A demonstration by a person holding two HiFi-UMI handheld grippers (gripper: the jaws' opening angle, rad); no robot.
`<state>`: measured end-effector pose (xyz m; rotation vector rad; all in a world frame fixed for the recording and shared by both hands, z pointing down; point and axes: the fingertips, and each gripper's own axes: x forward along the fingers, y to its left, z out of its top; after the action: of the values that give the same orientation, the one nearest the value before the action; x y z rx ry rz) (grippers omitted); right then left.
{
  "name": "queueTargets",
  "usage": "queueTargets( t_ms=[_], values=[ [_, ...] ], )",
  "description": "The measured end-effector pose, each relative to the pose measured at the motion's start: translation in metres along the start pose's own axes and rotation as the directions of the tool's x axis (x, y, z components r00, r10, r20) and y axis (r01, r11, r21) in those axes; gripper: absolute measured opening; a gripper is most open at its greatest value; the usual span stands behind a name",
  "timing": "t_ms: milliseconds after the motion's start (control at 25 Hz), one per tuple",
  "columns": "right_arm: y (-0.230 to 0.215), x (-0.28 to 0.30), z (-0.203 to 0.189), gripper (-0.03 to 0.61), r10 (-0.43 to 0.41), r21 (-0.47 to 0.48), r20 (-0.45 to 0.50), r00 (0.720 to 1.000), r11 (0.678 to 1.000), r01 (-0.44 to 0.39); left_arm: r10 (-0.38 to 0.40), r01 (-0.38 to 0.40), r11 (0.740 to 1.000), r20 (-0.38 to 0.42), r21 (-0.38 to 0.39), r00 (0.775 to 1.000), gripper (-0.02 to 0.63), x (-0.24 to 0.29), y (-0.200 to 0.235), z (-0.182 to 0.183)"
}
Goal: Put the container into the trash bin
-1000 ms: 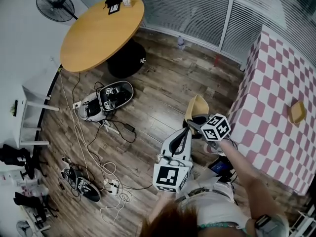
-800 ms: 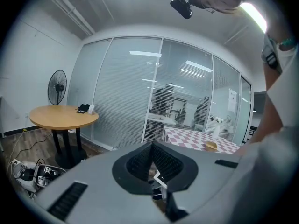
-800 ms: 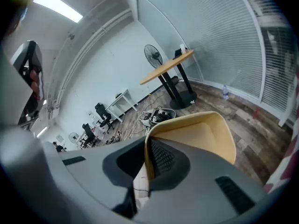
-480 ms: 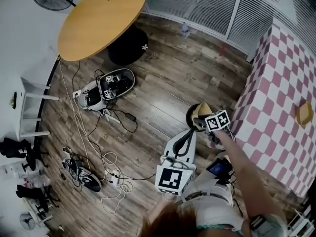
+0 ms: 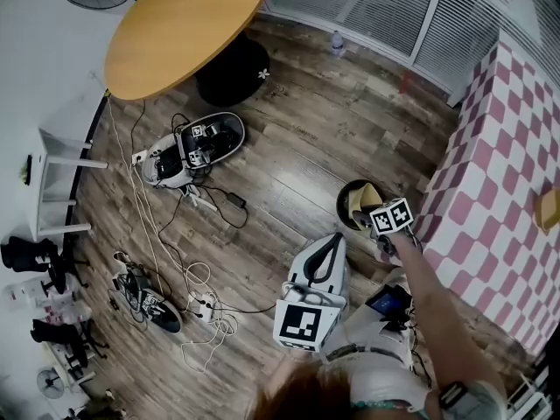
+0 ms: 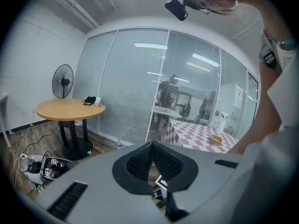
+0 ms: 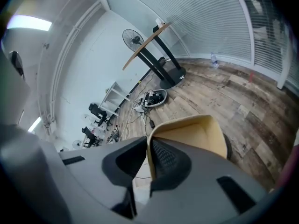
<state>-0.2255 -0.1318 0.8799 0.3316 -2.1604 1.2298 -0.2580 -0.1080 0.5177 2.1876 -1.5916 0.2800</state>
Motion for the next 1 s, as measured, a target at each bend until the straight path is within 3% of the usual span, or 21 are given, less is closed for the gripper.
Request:
queueTargets(
  t_ms=[40, 120, 160, 560, 1000],
  values=[
    [-0.003, 0.001, 0.001, 0.031, -0.027, -0.009, -0.002, 1.0, 1.0, 0.027, 0.005, -0.005, 1.0, 0.001, 0.0, 1.0, 0.009, -0.001, 0.002, 0.0],
    [-0.009, 0.002, 0.002, 0.2, -0.063, -0.017, -0.009, 0.998, 0.998, 0.063, 0.013, -0.013, 1.0, 0.006, -0.003, 1.0, 0.009, -0.002, 0.005, 0.001],
    [-0.012, 0.002, 0.001, 0.215, -0.074, -0.018, -0.011, 0.997, 0.997, 0.074, 0.016, -0.016, 1.0, 0.008, -0.005, 1.0, 0.009, -0.003, 0.006, 0.001],
    [-0.023, -0.002, -0.005, 0.219, -0.134, -0.012, -0.027, 0.991, 0.991, 0.134, 0.019, -0.019, 1.0, 0.001, -0.013, 1.0, 0.009, -0.005, 0.009, -0.002],
    [-0.012, -0.009, -0.009, 0.2, -0.099, -0.024, -0.055, 0.994, 0.995, 0.098, 0.009, -0.009, 1.0, -0.001, -0.01, 1.0, 0.009, -0.005, 0.004, -0.002]
  ],
)
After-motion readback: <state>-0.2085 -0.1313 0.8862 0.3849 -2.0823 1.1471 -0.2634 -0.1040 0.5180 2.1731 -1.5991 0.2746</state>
